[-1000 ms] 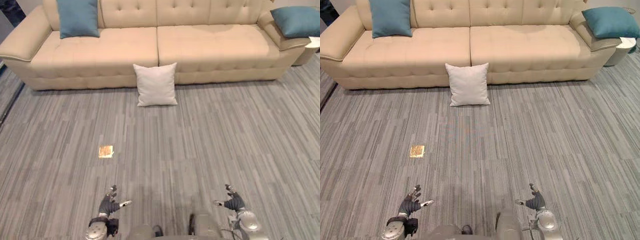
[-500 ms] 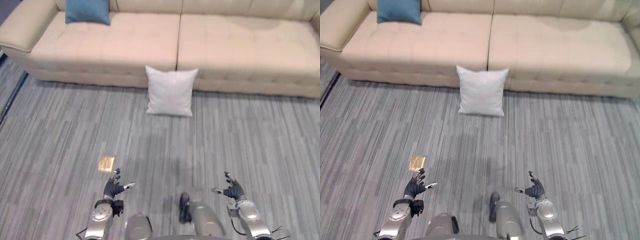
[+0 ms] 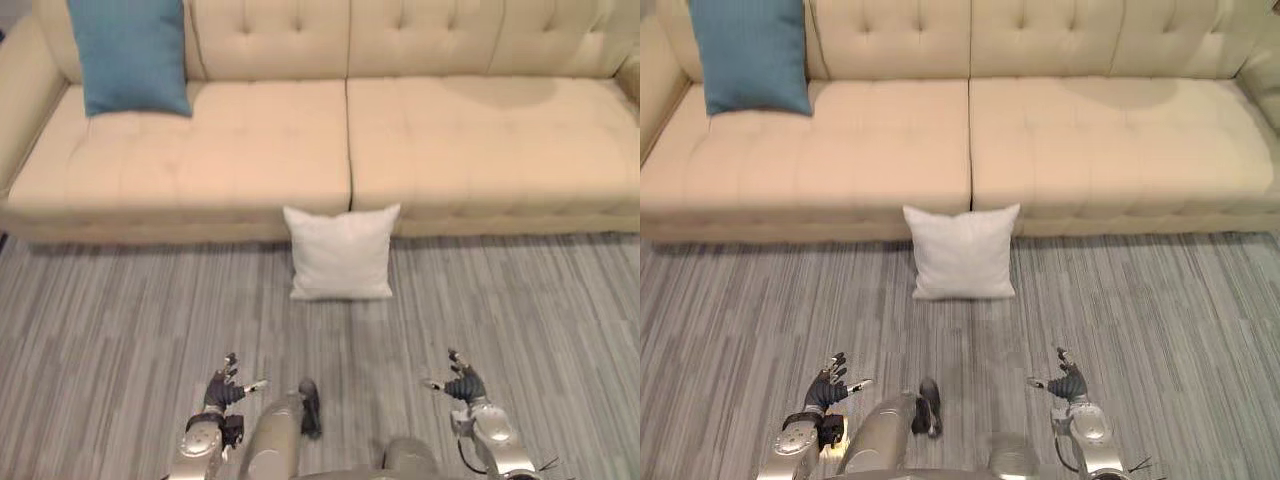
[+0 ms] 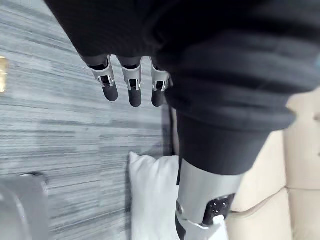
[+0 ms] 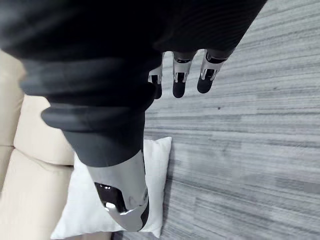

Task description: Pick up cushions and gather them together orderly.

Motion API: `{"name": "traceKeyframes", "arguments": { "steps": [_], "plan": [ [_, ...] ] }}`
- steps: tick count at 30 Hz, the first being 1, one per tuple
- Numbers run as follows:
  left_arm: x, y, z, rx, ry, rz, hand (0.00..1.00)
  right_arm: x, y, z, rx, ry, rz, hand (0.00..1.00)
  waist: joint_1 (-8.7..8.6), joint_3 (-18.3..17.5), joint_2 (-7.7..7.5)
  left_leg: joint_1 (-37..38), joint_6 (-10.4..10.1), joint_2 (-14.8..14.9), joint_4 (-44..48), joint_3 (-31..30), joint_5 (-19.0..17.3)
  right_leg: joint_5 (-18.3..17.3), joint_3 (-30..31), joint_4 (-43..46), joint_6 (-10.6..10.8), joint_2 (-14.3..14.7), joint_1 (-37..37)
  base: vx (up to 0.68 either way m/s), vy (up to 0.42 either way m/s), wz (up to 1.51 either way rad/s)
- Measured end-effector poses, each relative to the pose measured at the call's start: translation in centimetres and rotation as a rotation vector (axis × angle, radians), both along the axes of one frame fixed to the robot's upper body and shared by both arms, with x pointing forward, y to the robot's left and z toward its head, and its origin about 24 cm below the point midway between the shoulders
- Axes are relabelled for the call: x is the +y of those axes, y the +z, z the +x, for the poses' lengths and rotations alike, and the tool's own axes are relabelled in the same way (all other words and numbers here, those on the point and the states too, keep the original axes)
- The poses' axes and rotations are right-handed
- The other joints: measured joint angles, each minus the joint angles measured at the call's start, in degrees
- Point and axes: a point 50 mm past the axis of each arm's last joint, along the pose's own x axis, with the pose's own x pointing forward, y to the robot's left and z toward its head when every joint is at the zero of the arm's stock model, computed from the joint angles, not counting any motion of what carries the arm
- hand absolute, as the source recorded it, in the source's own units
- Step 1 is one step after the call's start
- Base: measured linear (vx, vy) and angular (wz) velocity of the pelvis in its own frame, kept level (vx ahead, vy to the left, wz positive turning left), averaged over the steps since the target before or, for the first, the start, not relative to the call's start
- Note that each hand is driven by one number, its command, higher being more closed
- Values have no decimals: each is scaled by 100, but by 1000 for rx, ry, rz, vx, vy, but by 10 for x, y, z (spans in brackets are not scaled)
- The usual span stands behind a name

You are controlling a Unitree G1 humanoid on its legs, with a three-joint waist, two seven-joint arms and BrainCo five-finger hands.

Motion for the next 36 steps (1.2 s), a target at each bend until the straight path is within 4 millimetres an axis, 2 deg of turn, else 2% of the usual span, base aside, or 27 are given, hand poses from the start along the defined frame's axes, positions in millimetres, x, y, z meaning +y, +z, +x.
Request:
{"name": "traceKeyframes", "arguments": {
  "steps": [1,2,3,4,5,6,7,8,9,10,11,12,14,15,16,17,18,19,21,23,26,28,30,34,36],
  "plan": [
    [1,1,1,-3,-1,3,0,0,0,0,-2,1,0,0,-45,1,1,94,-2,3,-85,-37,1,-31,-84,-438,32,68,-118,466,4,41],
    [1,1,2,-5,-2,3,0,-1,0,0,-1,0,-3,0,-105,0,-15,230,-58,13,-179,-84,-6,33,-130,-1547,87,209,-228,464,-27,56],
    [0,1,2,-6,-3,1,0,-3,0,-1,0,-9,-4,0,-130,-5,-40,337,-257,15,-201,-150,-93,417,-87,-2699,73,376,-263,555,-51,63],
    [0,1,2,-4,-4,2,0,-3,-2,-6,13,-14,-4,0,-123,-18,-96,456,-456,-17,-187,-169,-214,1057,37,-3395,-16,464,-265,573,-99,68],
    [-2,-2,0,7,2,-6,0,-6,-7,-17,46,-22,-8,0,-112,-46,-127,574,-685,-18,-83,-260,-370,1819,145,-3455,-286,507,-238,483,-104,40],
    [-5,-4,-1,16,7,-18,0,-8,-7,-17,55,-23,-15,0,-85,-75,-2,575,-725,64,-7,-319,-390,1817,95,-3352,-303,557,-245,484,-116,29],
    [-6,-5,-4,21,6,-22,0,-8,-6,-16,45,-20,-15,0,-92,-108,53,516,-819,201,183,-353,-337,1705,31,-3380,-361,601,-171,456,-131,12],
    [-8,-6,-4,24,8,-26,0,-8,-4,-13,29,-17,-16,0,-106,-94,83,363,-915,305,668,-377,-282,1503,-53,-3504,-378,635,31,525,-169,23],
    [-11,-6,-3,19,9,-36,0,-8,-3,-12,29,-16,-19,0,-106,-80,125,19,-1133,507,1561,-372,-117,1419,-126,-3666,-433,722,275,414,-156,23],
    [-13,-7,-3,19,10,-42,0,-8,-4,-13,30,-16,-18,0,-104,-67,130,-206,-1216,637,2085,-362,64,1396,-147,-3769,-460,768,446,377,-116,18],
    [-16,-9,-4,27,6,-57,0,-8,-5,-16,36,-24,-15,0,-72,-55,119,-457,-1151,896,2769,-270,-18,1359,-198,-3991,-516,829,822,339,-79,1],
    [-21,-12,-6,39,3,-75,0,-8,-5,-16,36,-28,-16,0,-13,-62,101,-591,-975,1037,2844,-144,-152,1342,-172,-4140,-541,844,1087,372,-61,-11],
    [-27,-13,-5,39,-3,-93,0,-11,-1,-13,11,-48,-15,0,40,-60,103,-773,-927,1084,2418,-109,-181,1342,-106,-4255,-539,823,1213,252,7,-25],
    [-27,-13,-4,40,-4,-93,0,-12,2,-9,-6,-59,-12,0,46,-52,109,-966,-961,1060,1652,-122,-159,1305,-30,-4289,-471,764,1220,152,64,-23],
    [-27,-14,-4,45,-5,-93,0,-13,2,-9,-7,-64,-12,0,40,-48,125,-1007,-1012,1036,1311,-146,-114,1270,-15,-4272,-411,739,1222,159,117,-20],
    [-28,-15,-3,53,-12,-93,0,-16,2,-11,-5,-71,-18,0,25,-33,228,-1025,-1161,1002,577,-200,268,1180,9,-4191,-277,739,1220,112,123,-10],
    [-30,-15,-3,54,-17,-97,0,-19,2,-11,-3,-72,-27,0,16,-14,317,-1045,-1156,1047,303,-237,722,1115,28,-4131,-192,800,1204,110,202,-21],
    [-29,-14,0,48,-24,-88,0,-19,1,-11,2,-74,-26,0,32,63,338,-1018,-1205,1040,272,-172,618,1009,139,-3981,-87,780,1078,70,174,-19],
    [-24,-10,8,26,-32,-72,0,-16,2,-8,-6,-66,-24,0,35,99,255,-1173,-1186,853,122,-91,621,934,197,-3803,32,580,750,42,163,-14],
    [-16,-2,21,-9,-35,-36,0,-12,8,6,-44,-56,-35,0,47,220,196,-1594,-1077,746,209,46,628,895,347,-3497,101,447,193,30,160,-18],
    [-7,13,44,-78,-23,6,0,-8,21,30,-114,-48,-53,0,74,504,182,-2015,-922,797,554,151,535,850,475,-3152,147,436,-296,-24,62,-20],
    [-4,28,63,-154,-5,6,0,-8,31,46,-165,-52,-75,0,80,692,162,-2303,-878,845,828,172,446,752,500,-2828,126,415,-622,-63,16,-9],
    [-2,47,88,-252,34,-13,0,-9,45,65,-230,-63,-96,0,204,882,135,-2810,-855,1002,1352,235,227,574,615,-2268,112,427,-1210,-120,2,-25],
    [7,79,124,-374,95,-41,0,-11,71,98,-318,-54,-120,0,184,1098,107,-3915,-779,1178,2175,146,-18,343,619,-1461,89,441,-2315,-139,-23,-7],
    [10,109,151,-484,150,-83,0,-13,100,127,-418,-83,-129,0,192,1285,74,-4750,-742,1293,2665,86,-62,292,640,-951,62,471,-3142,-113,-28,-8]
  ]
}}
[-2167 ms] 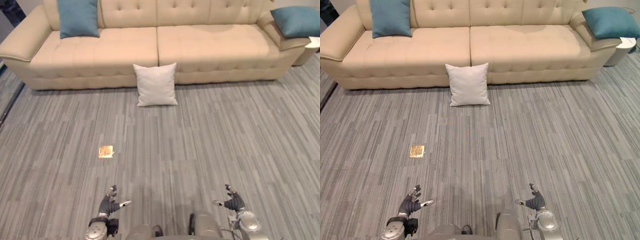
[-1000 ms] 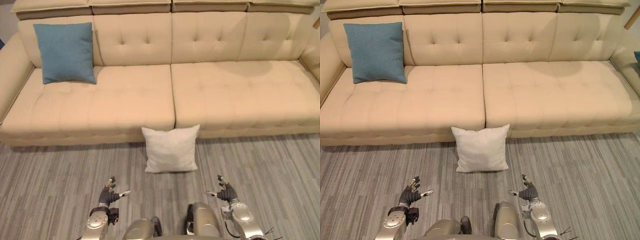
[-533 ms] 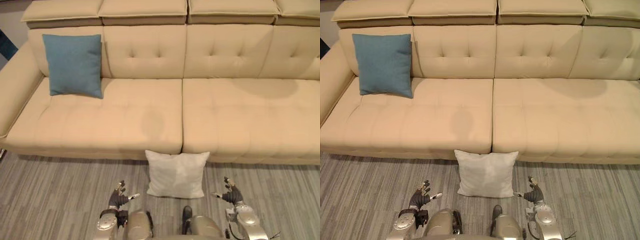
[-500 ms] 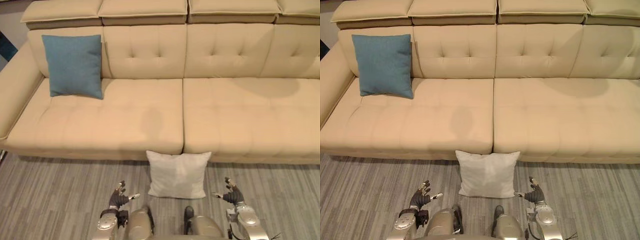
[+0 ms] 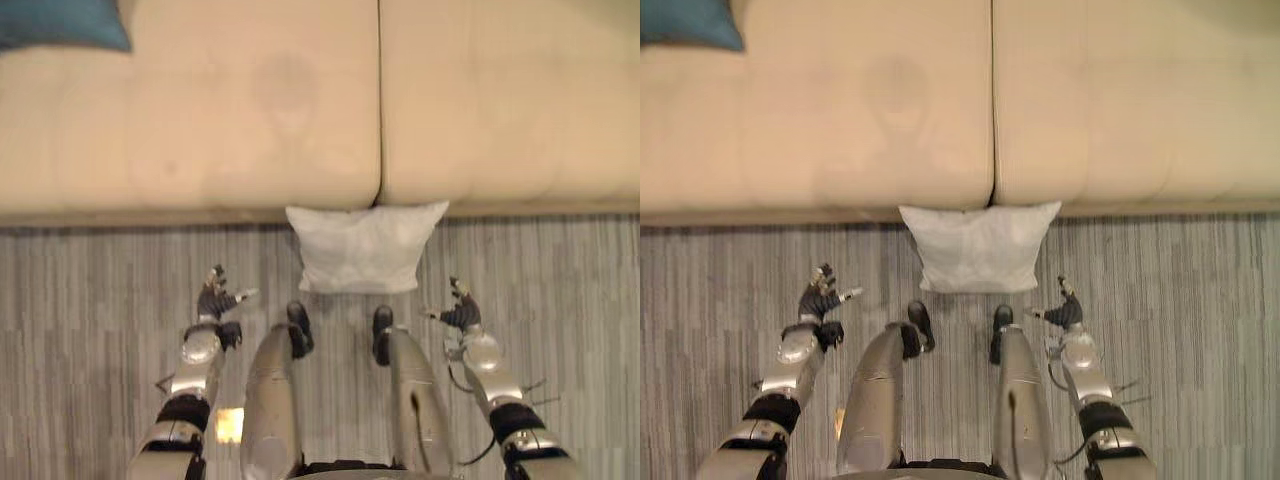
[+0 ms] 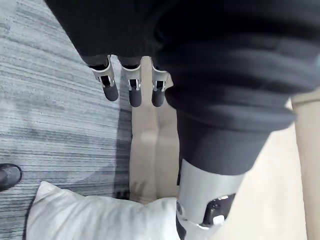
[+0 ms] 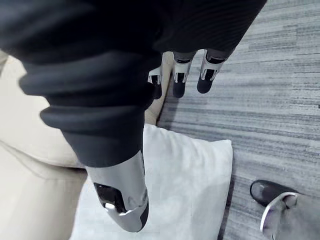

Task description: Pick up cushions and gather them together orderly.

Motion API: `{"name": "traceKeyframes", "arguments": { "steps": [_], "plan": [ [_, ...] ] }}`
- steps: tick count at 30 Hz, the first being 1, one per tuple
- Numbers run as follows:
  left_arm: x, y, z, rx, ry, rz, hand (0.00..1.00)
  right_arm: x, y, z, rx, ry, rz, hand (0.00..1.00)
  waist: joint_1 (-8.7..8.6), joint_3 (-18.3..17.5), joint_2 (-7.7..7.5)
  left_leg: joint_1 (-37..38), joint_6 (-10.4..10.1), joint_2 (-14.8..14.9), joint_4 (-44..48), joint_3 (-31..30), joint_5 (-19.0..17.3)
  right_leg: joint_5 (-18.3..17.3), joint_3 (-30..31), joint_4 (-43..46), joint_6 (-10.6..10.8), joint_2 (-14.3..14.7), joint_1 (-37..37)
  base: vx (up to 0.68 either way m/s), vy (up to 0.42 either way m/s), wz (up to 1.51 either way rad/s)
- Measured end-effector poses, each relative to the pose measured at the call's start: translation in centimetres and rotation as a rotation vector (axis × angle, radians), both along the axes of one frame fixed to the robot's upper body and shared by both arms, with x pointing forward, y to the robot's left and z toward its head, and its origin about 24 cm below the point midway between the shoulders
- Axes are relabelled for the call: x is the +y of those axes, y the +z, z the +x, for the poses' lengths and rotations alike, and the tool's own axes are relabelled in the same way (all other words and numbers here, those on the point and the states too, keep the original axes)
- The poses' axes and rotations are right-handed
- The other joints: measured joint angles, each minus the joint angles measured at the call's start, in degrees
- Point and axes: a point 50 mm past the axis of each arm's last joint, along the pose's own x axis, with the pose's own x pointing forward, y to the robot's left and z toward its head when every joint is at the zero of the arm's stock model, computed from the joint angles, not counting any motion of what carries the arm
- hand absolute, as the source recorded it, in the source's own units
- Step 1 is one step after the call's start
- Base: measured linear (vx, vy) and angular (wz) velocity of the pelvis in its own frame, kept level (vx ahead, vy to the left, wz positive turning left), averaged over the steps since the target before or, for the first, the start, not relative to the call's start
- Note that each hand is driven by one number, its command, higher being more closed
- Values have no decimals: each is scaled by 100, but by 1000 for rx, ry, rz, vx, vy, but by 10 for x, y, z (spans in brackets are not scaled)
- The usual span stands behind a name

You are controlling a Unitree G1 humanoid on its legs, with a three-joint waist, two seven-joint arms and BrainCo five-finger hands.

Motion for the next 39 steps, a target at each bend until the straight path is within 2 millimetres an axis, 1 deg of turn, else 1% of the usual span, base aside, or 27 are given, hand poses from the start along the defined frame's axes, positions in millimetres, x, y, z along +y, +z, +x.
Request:
{"name": "traceKeyframes", "arguments": {
  "steps": [1,2,3,4,5,6,7,9,10,12,13,14,15,16,17,19,20,21,23,26,28,31,32,35,36,37,39],
  "plan": [
    [-1,7,6,-22,3,-7,0,0,7,6,-21,-4,-3,0,1,60,-7,-158,11,10,113,-15,-5,-9,2,117,-3,-3,-168,-102,-28,-4],
    [-2,25,20,-82,7,-22,0,-1,24,21,-66,-2,-15,0,-7,185,-11,-586,68,59,409,-47,-41,-55,3,420,-17,-6,-584,-125,-24,-2],
    [-5,46,33,-151,11,-28,0,0,51,39,-147,-8,-33,0,-1,284,-16,-1100,117,114,737,-73,-92,-134,28,771,-11,-10,-1106,-111,-15,-1],
    [-6,54,38,-177,13,-29,0,0,62,46,-180,-8,-38,0,-2,323,-19,-1294,124,126,869,-93,-115,-158,58,926,-15,-14,-1314,-118,-21,-5],
    [-10,72,49,-229,5,-39,0,3,89,60,-258,-8,-48,0,2,398,-43,-1733,165,187,1177,-101,-163,-206,119,1239,-19,-6,-1789,-106,-33,-10],
    [-12,82,54,-258,3,-44,0,7,109,70,-312,-5,-49,0,16,403,-46,-2076,183,244,1402,-119,-196,-231,134,1456,-19,7,-2143,-184,-66,-16],
    [-17,97,61,-298,0,-47,0,16,139,82,-390,7,-50,0,10,414,-43,-2540,238,315,1735,-131,-248,-278,155,1814,-6,18,-2631,-160,-65,-14],
    [-21,107,65,-328,-6,-51,0,24,159,89,-447,17,-46,0,19,414,-43,-2857,262,383,1992,-141,-290,-301,188,2057,2,40,-2969,-130,-49,-13],
    [-28,121,71,-366,-14,-50,0,36,181,95,-510,33,-53,0,28,414,-43,-3222,278,453,2263,-172,-334,-316,217,2315,9,73,-3344,-127,-38,-15],
    [-34,134,75,-400,-33,-41,0,42,194,98,-548,35,-52,0,24,414,-43,-3444,284,497,2399,-193,-375,-339,216,2438,40,79,-3558,-111,-25,-9],
    [-41,145,78,-434,-48,-38,0,49,206,100,-582,33,-43,0,15,414,-42,-3643,296,504,2460,-209,-396,-340,218,2499,12,74,-3756,-114,-9,-4],
    [-50,158,82,-465,-73,-40,0,55,217,101,-615,32,-30,100,-12,417,-38,-3801,281,529,2459,-187,-384,-324,217,2495,-26,45,-3912,-106,-2,-2],
    [-55,163,84,-477,-85,-41,100,58,222,102,-630,28,-24,100,-17,417,-38,-3852,277,553,2467,-165,-380,-306,199,2500,-22,15,-3970,-79,7,-6],
    [-64,173,86,-504,-107,-49,100,65,229,103,-652,19,-7,100,-11,419,-35,-3935,277,627,2509,-128,-379,-287,156,2519,-23,-22,-4052,-61,15,-7],
    [-73,182,88,-526,-123,-47,100,70,235,103,-668,9,7,100,-21,419,-36,-4000,268,638,2569,-137,-374,-268,153,2560,-18,-23,-4114,-51,15,-6],
    [-84,196,90,-564,-146,-44,100,77,242,104,-684,-1,29,100,-34,419,-35,-4064,268,640,2614,-128,-368,-231,166,2621,-51,-34,-4191,-17,7,0],
    [-89,208,90,-597,-147,-46,100,79,248,104,-701,-11,37,100,-52,419,-36,-4127,302,648,2665,-130,-352,-234,167,2680,-54,-43,-4262,0,0,0],
    [-89,214,90,-612,-132,-44,100,83,254,102,-720,-4,51,100,-95,419,-36,-4171,304,660,2713,-130,-354,-244,170,2733,-58,-43,-4313,0,0,0],
    [-84,216,90,-613,-104,-35,100,91,260,99,-751,16,98,100,-162,421,-38,-4214,304,695,2780,-127,-369,-249,174,2805,-59,-29,-4375,-20,15,-6],
    [-78,223,88,-633,-78,-17,100,99,264,94,-778,41,163,100,-192,421,-39,-4215,298,738,2803,-129,-367,-248,175,2841,-62,6,-4405,-42,7,-5],
    [-78,230,86,-662,-82,-11,100,103,267,89,-806,61,214,100,-190,421,-39,-4210,290,791,2806,-125,-364,-222,149,2818,-104,33,-4404,-69,10,-7],
    [-79,237,82,-694,-85,1,100,107,266,80,-844,103,233,100,-199,418,-37,-4166,294,818,2816,-120,-361,-216,137,2829,-111,59,-4382,-45,6,-6],
    [-79,239,80,-706,-85,3,100,109,263,74,-863,130,241,100,-213,416,-38,-4084,295,849,2813,-122,-359,-213,138,2808,-114,85,-4301,-28,6,-10],
    [-79,226,73,-696,-90,14,100,119,247,65,-852,181,271,100,-243,409,-37,-3582,291,888,2665,-126,-360,-207,102,2604,-125,132,-3764,-19,4,-8],
    [-80,219,68,-698,-88,9,100,119,238,60,-846,190,295,100,-249,405,-35,-3243,256,884,2497,-122,-343,-200,68,2415,-134,151,-3403,-32,-21,-4],
    [-83,211,59,-705,-96,1,100,118,225,53,-835,194,314,100,-240,402,-38,-2762,182,878,2228,-112,-311,-163,20,2092,-159,193,-2877,-31,-30,-3],
    [-86,203,51,-718,-107,-4,100,116,215,46,-834,197,332,100,-237,373,-39,-2333,108,844,1929,-84,-274,-121,-32,1777,-163,196,-2433,-27,-43,2]
  ]
}}
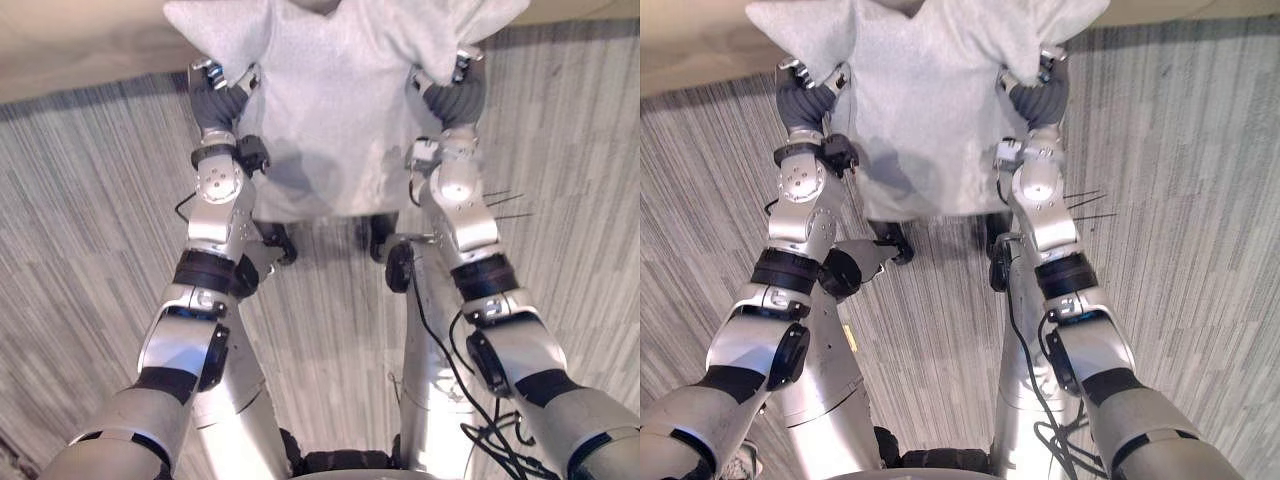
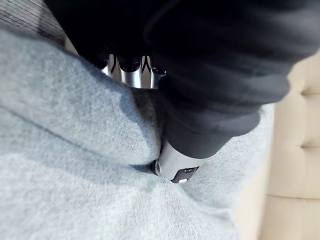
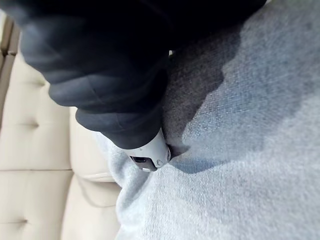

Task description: Pick up cushions and gather them together orderly.

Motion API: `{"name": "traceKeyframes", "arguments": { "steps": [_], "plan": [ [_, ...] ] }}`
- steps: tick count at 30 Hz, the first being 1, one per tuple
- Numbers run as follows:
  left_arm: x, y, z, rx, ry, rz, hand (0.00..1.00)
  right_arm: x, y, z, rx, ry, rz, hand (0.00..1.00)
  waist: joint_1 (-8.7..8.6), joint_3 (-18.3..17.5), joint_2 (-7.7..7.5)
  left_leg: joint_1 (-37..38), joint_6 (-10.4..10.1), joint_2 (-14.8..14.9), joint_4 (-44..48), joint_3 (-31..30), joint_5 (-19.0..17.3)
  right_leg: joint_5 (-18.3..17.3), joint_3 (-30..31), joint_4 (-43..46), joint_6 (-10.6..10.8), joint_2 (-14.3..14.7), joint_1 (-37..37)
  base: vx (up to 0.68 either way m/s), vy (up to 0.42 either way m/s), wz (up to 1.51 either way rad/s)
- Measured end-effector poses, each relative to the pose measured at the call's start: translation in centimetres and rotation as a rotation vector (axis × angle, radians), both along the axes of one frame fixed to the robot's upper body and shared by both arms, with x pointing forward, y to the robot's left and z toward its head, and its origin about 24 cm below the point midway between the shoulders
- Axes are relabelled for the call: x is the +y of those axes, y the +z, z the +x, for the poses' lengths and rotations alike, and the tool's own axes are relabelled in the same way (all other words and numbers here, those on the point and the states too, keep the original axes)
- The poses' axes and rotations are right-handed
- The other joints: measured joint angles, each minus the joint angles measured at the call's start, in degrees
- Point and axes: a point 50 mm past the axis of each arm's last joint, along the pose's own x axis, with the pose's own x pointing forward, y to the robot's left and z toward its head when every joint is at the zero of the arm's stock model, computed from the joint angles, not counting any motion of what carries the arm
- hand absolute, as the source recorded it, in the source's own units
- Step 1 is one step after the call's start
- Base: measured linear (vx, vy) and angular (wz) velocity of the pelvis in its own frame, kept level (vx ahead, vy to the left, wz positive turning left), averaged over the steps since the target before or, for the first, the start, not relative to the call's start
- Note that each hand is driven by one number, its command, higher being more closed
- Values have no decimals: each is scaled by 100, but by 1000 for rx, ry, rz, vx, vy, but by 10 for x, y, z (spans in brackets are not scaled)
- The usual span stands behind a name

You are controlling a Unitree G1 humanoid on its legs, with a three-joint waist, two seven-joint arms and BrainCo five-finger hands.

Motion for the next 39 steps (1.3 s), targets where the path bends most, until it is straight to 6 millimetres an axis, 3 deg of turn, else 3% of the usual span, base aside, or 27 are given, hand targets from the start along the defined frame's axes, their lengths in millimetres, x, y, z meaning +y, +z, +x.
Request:
{"name": "traceKeyframes", "arguments": {
  "steps": [1,3,4,7,8,12,15,18,22,26,28,29,30,31,32,33,35,37,38,39],
  "plan": [
    [-4,-9,-9,-15,-9,-6,100,-2,-14,-10,4,8,14,100,11,-109,-12,489,-125,-63,-397,66,47,56,-32,-390,7,-2,477,-20,-56,8],
    [-8,-23,-21,-10,-19,-20,100,-3,-29,-21,26,23,27,100,29,-155,-17,1228,-172,-145,-853,154,118,112,-76,-846,-21,-11,1210,35,-61,7],
    [-10,-41,-31,19,-21,-27,100,-4,-46,-30,67,37,30,100,39,-480,-10,1523,-218,-193,-1113,183,154,148,-120,-1126,-38,-14,1507,91,-49,6],
    [-15,-74,-54,83,-28,-31,100,-9,-75,-52,128,40,29,100,61,-700,-18,2641,-313,-263,-1730,283,222,201,-216,-1801,-17,-1,2667,204,-19,8],
    [-15,-91,-64,133,-23,-47,100,-7,-86,-62,154,51,11,100,77,-940,-12,3017,-326,-307,-1997,356,229,223,-237,-2103,15,-2,3042,223,9,1],
    [-6,-133,-92,268,9,-63,100,1,-109,-83,210,108,-38,100,80,-1403,-21,4152,-398,-571,-2885,574,330,333,-206,-2987,130,-28,4121,253,37,-1],
    [2,-154,-108,343,28,-56,100,5,-121,-88,251,161,-86,100,88,-1629,-34,4950,-395,-912,-3916,767,673,666,-164,-3939,199,-72,4861,231,24,2],
    [5,-164,-119,381,32,-53,100,6,-129,-90,281,186,-122,100,86,-1690,-44,5447,-420,-994,-4297,861,712,869,-95,-4484,242,-40,5385,121,35,-13],
    [9,-174,-132,423,34,-46,100,8,-134,-94,299,218,-152,100,92,-1855,-52,5824,-404,-1071,-4558,934,686,1074,140,-4875,303,-27,5709,114,56,-32],
    [9,-177,-136,437,24,-39,100,6,-136,-94,304,230,-180,100,82,-1884,-47,5941,-388,-1069,-4429,928,456,1062,182,-4686,349,-74,5723,28,70,-15],
    [8,-180,-138,453,9,-33,100,3,-142,-93,327,226,-201,100,82,-1882,-44,5994,-365,-1035,-4236,904,238,926,185,-3976,534,-107,5521,-14,91,-3],
    [6,-183,-140,470,-1,-25,100,2,-148,-92,351,218,-221,100,77,-1879,-43,6128,-322,-1034,-4121,888,59,847,180,-3191,625,-190,5282,-2,54,12],
    [6,-185,-142,487,-8,-12,100,1,-154,-92,375,213,-235,100,47,-1873,-53,6315,-242,-1135,-4117,844,-38,925,141,-2285,523,-344,5005,19,43,23],
    [5,-187,-143,496,-11,-3,100,0,-157,-92,388,211,-240,100,21,-1878,-34,6397,-204,-1171,-4122,789,-74,821,103,-2024,353,-407,4886,82,8,50],
    [6,-188,-145,500,-10,20,100,0,-160,-92,402,212,-250,100,-63,-1916,20,6488,-166,-1192,-4117,674,-154,540,-40,-2222,293,-419,4808,69,-1,45],
    [7,-186,-144,494,-10,25,100,0,-160,-92,401,214,-251,100,-59,-1916,25,6499,-170,-1192,-4127,631,-164,520,-95,-2417,293,-400,4740,154,-41,55],
    [9,-184,-142,484,-12,48,100,1,-160,-93,403,219,-254,100,-74,-1912,34,6503,-215,-1222,-4236,379,-191,790,-234,-3583,222,-326,4588,201,-74,60],
    [10,-183,-141,482,-18,70,100,-2,-162,-94,412,217,-262,100,-113,-1939,-14,6610,-407,-1291,-4313,178,-254,1409,-245,-4788,243,-283,4629,329,-155,74],
    [8,-185,-141,488,-27,83,100,-4,-166,-97,427,213,-266,100,-151,-1989,-89,6731,-587,-1368,-4327,8,-329,2075,-145,-5110,153,-302,4731,416,-224,77],
    [3,-191,-142,512,-39,64,100,-10,-170,-99,447,203,-286,100,-167,-2077,167,6815,-755,-1180,-4363,-193,-345,2243,-313,-5000,84,-161,4808,533,-224,69]
  ]
}}
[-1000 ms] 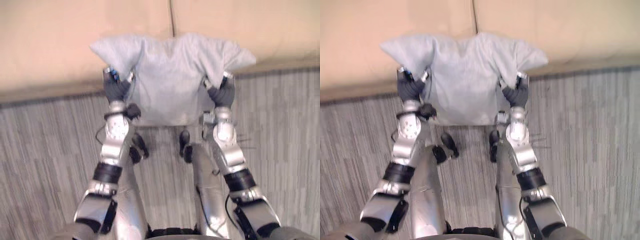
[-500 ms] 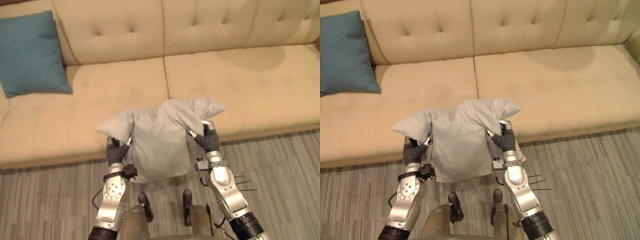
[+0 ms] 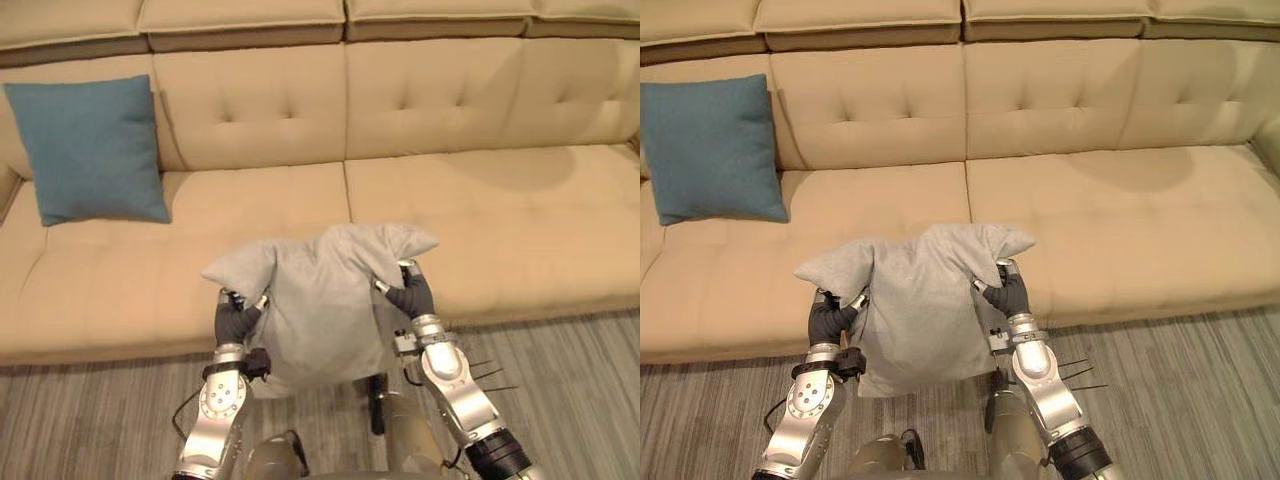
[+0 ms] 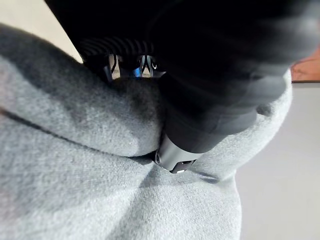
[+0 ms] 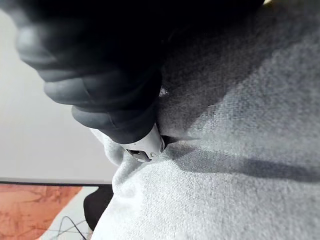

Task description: Pick up cushions and gather them together orderly.

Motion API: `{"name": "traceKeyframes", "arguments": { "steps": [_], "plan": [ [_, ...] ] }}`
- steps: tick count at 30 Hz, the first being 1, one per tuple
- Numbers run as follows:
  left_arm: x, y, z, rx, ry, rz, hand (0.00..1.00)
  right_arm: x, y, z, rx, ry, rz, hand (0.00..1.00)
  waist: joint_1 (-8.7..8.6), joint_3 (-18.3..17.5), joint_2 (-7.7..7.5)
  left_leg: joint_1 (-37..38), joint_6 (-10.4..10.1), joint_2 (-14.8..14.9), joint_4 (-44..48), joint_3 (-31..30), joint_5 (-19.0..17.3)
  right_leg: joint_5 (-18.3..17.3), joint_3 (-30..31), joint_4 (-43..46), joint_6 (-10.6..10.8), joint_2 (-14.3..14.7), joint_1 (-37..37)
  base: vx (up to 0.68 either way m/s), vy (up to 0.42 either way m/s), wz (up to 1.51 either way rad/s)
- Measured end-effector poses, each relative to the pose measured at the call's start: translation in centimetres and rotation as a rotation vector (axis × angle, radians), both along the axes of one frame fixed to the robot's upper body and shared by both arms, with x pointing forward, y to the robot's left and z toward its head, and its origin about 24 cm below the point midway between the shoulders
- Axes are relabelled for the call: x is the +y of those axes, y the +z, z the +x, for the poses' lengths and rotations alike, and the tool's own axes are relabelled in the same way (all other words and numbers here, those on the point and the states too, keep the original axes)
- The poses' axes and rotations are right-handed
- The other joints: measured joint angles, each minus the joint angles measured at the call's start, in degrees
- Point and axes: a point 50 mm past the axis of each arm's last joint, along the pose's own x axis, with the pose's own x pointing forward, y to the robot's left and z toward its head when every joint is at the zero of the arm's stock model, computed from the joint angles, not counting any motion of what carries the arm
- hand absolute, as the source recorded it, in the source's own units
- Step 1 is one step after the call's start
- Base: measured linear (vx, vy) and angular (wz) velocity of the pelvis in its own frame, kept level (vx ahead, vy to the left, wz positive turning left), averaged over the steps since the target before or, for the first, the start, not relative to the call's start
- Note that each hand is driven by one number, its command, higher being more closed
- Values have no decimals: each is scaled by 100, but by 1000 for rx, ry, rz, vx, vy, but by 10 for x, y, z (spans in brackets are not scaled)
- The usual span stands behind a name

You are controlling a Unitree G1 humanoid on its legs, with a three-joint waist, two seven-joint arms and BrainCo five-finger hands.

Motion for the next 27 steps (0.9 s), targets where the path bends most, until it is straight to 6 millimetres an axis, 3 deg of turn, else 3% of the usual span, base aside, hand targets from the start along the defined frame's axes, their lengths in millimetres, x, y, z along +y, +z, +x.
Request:
{"name": "traceKeyframes", "arguments": {
  "steps": [2,3,4,6,9,10,11,12,15,19,24,25,26,27],
  "plan": [
    [-3,-2,1,8,-7,-10,100,-2,-1,0,6,-7,-3,100,34,-130,181,-255,-258,309,446,-186,178,-190,-201,26,-168,240,65,459,-161,25],
    [-4,-2,4,5,-10,-10,100,-3,0,1,2,-9,-3,100,57,-130,183,-439,-253,390,826,-301,287,-235,-251,11,-222,301,115,582,-234,18],
    [-8,-5,14,15,-44,-14,100,-11,3,2,-11,-32,-20,100,109,-128,176,-1170,-146,696,2464,-429,892,-281,-349,-307,-302,416,553,533,-181,11],
    [-15,-6,16,20,-77,-23,100,-18,12,3,-47,-50,-22,100,101,-126,172,-1544,38,721,3090,-168,747,-281,-291,-660,-302,376,1034,431,-74,-7],
    [-19,1,23,-13,-115,-15,100,-23,25,6,-109,-72,-17,100,112,-126,172,-1920,243,684,2547,41,620,-280,-162,-769,-301,302,1133,214,99,-26],
    [-22,3,26,-16,-127,-12,100,-26,26,6,-113,-87,-27,100,108,-126,175,-1930,248,580,1862,37,633,-281,-153,-768,-293,260,1152,163,212,-30],
    [-24,3,26,-16,-131,-14,100,-28,24,5,-105,-94,-29,100,106,-145,224,-1745,226,529,904,43,1043,-298,-125,-767,-231,292,1191,126,214,-34],
    [-25,3,27,-17,-132,-16,100,-28,22,4,-100,-97,-26,100,106,-151,251,-1681,267,538,607,55,1134,-343,-73,-765,-129,336,1236,104,197,-22],
    [-15,6,30,-24,-137,37,100,-22,17,1,-77,-104,7,100,87,-201,-24,-1517,347,176,233,206,1109,-325,229,-780,74,64,1123,78,199,-2],
    [-10,18,36,-72,-112,50,100,-11,24,14,-103,-94,22,100,224,-202,-28,-1491,408,30,61,530,1147,-151,667,-948,164,-68,968,-15,123,-32],
    [-1,74,74,-274,-35,98,100,5,72,58,-263,-105,18,100,260,-121,-50,-1925,423,123,186,712,1154,11,930,-1073,208,24,503,-109,-18,-32],
    [1,99,87,-359,3,116,100,10,96,71,-334,-116,25,100,256,32,-75,-2055,417,209,267,700,1167,101,943,-1112,169,70,423,-119,-63,-11],
    [1,111,94,-400,19,123,100,12,108,76,-373,-124,33,100,257,93,-91,-2128,413,240,293,675,1186,151,933,-1138,167,102,382,-183,-115,-4],
    [1,138,108,-477,53,127,100,16,136,86,-453,-138,43,100,256,251,-123,-2249,410,256,275,618,1280,220,908,-1153,144,135,283,-157,-105,8]
  ]
}}
